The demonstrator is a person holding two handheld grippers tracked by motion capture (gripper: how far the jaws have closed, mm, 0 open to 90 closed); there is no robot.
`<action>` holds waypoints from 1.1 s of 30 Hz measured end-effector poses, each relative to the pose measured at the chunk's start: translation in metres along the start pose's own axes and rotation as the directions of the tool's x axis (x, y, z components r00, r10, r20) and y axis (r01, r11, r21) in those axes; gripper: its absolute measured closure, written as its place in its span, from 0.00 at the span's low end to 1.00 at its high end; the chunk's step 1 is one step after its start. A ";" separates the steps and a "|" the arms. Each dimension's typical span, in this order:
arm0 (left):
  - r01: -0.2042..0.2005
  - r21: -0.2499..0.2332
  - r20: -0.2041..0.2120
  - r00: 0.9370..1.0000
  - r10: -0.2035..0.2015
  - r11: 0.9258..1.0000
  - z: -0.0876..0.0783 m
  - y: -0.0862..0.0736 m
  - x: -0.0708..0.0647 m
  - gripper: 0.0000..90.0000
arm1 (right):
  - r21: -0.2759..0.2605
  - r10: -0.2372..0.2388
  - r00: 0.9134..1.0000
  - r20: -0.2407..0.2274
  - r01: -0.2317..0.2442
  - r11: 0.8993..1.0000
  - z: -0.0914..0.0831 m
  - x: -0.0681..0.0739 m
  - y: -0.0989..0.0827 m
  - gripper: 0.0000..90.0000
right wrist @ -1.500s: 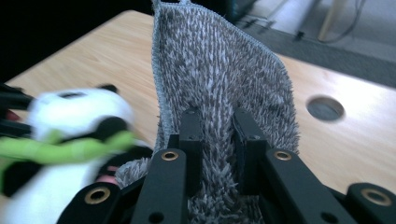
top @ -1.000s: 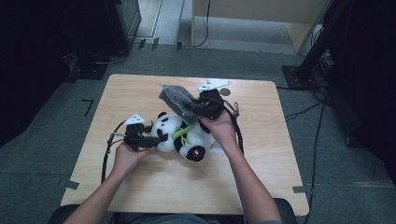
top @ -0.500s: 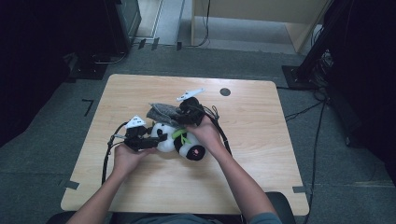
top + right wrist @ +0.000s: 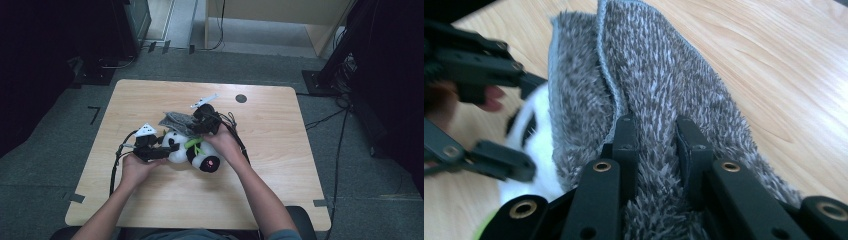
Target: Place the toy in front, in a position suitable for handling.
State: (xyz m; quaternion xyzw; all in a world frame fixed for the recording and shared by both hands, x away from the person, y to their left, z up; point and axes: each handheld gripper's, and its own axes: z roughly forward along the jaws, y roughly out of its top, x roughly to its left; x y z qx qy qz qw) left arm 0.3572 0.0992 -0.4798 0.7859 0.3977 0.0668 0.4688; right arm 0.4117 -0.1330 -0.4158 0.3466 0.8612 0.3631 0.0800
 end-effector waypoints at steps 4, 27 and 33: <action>0.012 0.001 0.006 1.000 -0.012 1.000 0.000 0.001 0.001 0.43 | 0.033 -0.041 0.998 0.055 0.039 0.999 -0.001 -0.003 -0.001 0.85; 0.021 -0.014 0.013 1.000 -0.021 1.000 0.000 -0.001 0.002 0.43 | -0.039 0.163 0.983 0.082 -0.160 0.986 -0.026 -0.064 -0.022 0.87; 0.026 -0.018 0.012 1.000 -0.026 0.999 -0.001 -0.001 0.002 0.41 | -0.175 0.127 0.988 0.088 -0.110 0.978 -0.054 -0.047 -0.011 0.87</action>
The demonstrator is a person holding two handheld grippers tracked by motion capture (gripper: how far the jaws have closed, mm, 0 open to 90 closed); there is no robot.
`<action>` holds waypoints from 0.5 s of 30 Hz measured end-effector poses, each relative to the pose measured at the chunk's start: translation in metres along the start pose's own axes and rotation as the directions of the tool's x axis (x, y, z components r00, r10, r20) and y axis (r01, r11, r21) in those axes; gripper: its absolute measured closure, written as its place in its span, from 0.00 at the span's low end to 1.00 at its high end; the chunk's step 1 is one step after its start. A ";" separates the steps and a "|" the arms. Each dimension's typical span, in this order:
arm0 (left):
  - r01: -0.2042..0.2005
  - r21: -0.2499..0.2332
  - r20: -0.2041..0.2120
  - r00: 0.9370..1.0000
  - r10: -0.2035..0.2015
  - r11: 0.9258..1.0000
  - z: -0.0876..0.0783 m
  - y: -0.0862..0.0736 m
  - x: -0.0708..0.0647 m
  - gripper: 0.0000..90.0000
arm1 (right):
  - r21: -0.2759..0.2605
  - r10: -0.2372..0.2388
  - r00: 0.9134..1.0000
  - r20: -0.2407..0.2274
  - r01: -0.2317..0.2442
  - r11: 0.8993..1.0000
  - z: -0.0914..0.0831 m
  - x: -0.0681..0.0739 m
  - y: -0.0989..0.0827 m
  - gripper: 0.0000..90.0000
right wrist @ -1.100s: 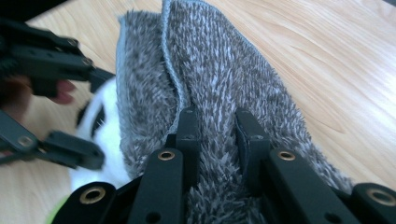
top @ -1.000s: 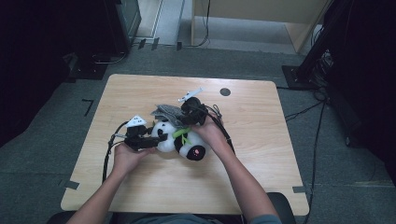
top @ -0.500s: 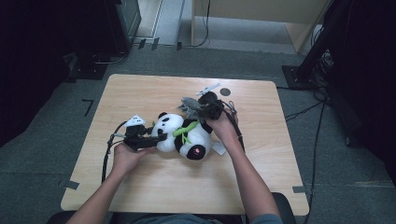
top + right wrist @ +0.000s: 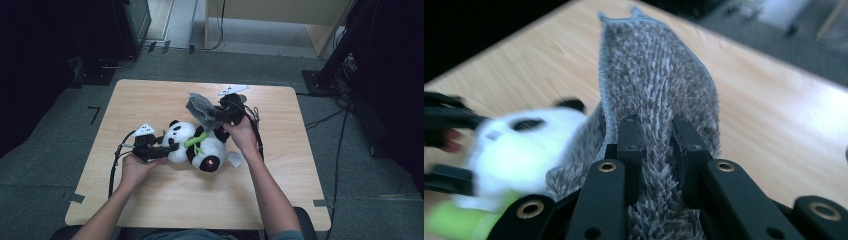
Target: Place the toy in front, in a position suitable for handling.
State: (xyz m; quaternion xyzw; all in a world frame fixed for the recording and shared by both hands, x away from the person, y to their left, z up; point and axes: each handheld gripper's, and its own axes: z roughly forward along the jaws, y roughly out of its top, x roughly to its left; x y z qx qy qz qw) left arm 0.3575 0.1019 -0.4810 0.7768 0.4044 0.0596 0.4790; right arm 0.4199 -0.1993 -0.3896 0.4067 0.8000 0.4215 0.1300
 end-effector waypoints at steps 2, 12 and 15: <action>0.001 -0.006 -0.001 1.000 -0.001 1.000 0.000 0.000 0.000 0.40 | -0.037 -0.026 1.000 -0.012 0.026 0.999 -0.006 0.009 0.004 0.87; 0.020 -0.007 -0.003 1.000 -0.020 1.000 -0.001 0.000 -0.001 0.34 | -0.076 -0.159 0.979 -0.128 0.150 0.986 -0.009 0.070 0.018 0.87; 0.022 -0.001 -0.006 1.000 -0.022 1.000 -0.002 0.000 -0.001 0.30 | -0.049 -0.187 0.970 -0.155 0.181 0.982 0.002 0.086 0.016 0.87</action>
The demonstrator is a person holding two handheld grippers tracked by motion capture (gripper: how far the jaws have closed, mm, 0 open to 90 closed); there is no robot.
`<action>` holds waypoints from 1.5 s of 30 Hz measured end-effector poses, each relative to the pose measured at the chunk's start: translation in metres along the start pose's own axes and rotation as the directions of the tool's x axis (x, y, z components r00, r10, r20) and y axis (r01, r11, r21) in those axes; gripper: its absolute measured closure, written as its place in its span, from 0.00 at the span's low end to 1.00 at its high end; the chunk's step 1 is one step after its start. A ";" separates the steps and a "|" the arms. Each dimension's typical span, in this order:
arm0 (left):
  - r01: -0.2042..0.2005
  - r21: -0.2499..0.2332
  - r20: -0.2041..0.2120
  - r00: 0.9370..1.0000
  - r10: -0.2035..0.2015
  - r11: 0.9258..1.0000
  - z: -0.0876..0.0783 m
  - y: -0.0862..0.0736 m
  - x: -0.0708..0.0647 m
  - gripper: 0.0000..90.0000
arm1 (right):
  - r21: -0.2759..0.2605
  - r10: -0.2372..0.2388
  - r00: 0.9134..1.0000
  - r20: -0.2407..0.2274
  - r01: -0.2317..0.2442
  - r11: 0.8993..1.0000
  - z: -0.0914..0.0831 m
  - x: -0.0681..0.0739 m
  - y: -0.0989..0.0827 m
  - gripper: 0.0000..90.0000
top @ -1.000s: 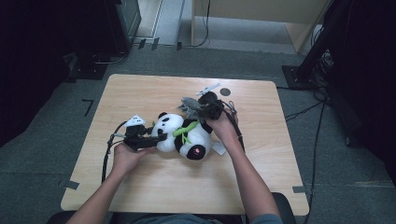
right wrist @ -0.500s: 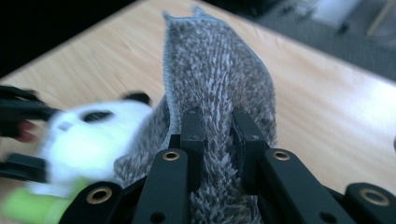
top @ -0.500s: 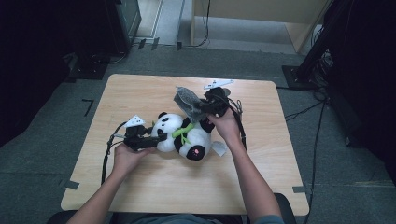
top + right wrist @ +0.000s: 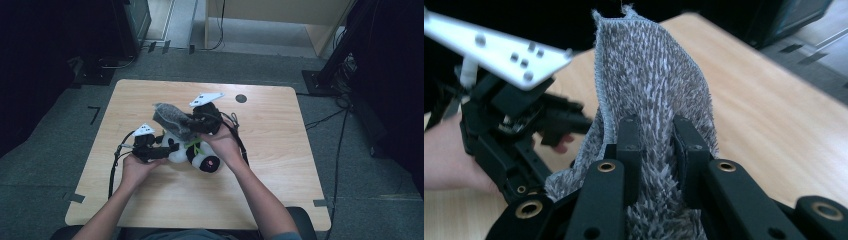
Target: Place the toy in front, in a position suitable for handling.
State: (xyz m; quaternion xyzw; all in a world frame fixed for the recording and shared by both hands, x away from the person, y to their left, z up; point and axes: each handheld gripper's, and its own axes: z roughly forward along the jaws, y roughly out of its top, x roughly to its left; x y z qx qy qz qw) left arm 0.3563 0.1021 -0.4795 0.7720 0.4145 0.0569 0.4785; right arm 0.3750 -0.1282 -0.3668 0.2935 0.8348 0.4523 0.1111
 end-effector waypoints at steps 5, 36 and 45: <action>0.006 -0.004 -0.004 1.000 -0.006 1.000 0.001 0.000 0.000 0.29 | 0.097 0.009 0.999 -0.031 -0.006 0.995 0.030 0.004 -0.013 0.87; 0.021 0.008 -0.011 1.000 -0.021 1.000 0.004 0.004 0.002 0.33 | 0.098 0.065 0.982 0.178 -0.083 0.992 0.021 -0.059 -0.040 0.86; 0.019 -0.011 0.006 1.000 -0.019 1.000 0.005 0.001 0.004 0.31 | 0.061 0.238 0.952 0.195 -0.253 0.965 0.002 -0.094 -0.054 0.87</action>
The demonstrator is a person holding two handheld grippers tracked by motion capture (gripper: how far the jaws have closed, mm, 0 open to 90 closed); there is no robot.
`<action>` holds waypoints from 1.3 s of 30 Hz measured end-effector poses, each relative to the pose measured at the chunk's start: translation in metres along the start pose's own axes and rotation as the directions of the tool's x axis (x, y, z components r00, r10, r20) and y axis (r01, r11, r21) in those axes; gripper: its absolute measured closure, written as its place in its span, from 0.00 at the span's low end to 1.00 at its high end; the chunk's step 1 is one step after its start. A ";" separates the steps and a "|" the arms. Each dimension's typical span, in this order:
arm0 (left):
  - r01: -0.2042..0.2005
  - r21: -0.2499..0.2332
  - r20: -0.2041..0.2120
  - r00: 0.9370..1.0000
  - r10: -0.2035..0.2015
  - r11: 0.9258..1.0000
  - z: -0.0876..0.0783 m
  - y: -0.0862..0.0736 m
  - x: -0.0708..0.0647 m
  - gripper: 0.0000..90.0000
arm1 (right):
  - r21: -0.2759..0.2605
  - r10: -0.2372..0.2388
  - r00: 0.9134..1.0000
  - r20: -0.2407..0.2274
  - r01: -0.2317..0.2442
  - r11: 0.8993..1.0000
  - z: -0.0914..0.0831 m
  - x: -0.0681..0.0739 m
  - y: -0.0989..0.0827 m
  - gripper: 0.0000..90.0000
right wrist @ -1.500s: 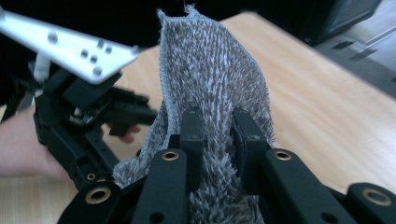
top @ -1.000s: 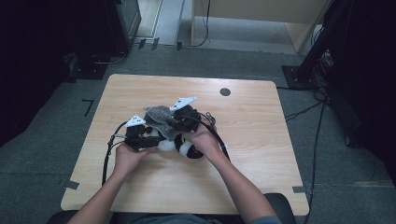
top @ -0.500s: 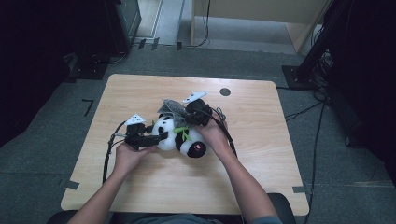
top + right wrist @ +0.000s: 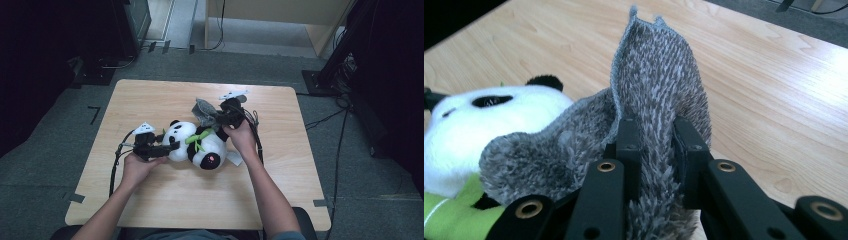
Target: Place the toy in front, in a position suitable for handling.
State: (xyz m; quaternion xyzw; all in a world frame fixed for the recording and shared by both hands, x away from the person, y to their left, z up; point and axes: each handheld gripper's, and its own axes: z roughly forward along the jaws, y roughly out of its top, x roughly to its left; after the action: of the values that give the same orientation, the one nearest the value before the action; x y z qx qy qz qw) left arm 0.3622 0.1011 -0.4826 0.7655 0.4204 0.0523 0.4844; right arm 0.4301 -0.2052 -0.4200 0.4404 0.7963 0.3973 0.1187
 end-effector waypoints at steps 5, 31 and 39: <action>-0.001 0.005 0.001 1.000 0.001 1.000 -0.001 0.000 0.001 0.31 | -0.065 -0.001 1.000 0.005 0.001 0.998 -0.013 -0.001 0.004 0.87; -0.020 -0.005 -0.041 0.999 0.020 1.000 -0.003 0.002 -0.008 0.30 | -0.006 -0.263 0.949 -0.175 0.266 0.964 0.007 0.112 0.011 0.85; -0.031 -0.006 -0.050 0.998 0.030 1.000 0.001 0.002 -0.007 0.36 | 0.015 -0.305 0.947 -0.096 0.308 0.951 0.020 0.107 0.003 0.85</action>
State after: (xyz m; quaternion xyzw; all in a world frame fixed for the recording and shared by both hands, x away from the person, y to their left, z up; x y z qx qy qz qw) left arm 0.3592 0.0954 -0.4793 0.7685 0.4204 0.0804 0.4756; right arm 0.3802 -0.1082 -0.4135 0.2941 0.8654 0.3822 0.1356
